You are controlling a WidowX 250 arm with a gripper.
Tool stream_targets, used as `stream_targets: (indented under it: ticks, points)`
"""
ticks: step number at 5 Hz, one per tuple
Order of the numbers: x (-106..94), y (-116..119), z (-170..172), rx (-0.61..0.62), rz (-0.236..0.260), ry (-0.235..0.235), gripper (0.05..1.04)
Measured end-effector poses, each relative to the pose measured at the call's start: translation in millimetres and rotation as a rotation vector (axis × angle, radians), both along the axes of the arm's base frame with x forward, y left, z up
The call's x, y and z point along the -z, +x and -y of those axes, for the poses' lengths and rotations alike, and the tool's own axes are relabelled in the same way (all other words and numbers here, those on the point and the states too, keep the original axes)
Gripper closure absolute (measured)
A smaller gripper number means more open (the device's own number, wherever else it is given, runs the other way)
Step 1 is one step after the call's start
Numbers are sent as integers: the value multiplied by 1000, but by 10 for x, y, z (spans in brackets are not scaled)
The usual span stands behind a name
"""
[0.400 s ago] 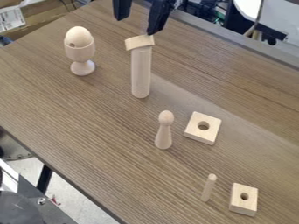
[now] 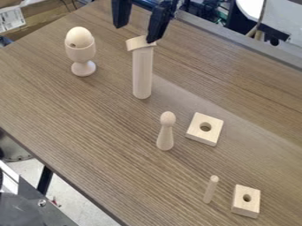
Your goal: Move the pawn to the top of the wooden square with a hole
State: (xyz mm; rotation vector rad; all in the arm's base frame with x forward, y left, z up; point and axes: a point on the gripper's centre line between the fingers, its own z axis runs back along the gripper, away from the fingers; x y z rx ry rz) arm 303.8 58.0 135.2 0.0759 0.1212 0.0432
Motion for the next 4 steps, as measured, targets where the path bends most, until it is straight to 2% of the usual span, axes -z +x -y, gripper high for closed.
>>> stream_targets:
  ticks: [1,3,4]
  points:
    - [-140,-22,67,29,64,15,84]
    - [-170,-115,234,42,90,9,84]
    - [-139,-173,490,96,89,-9,84]
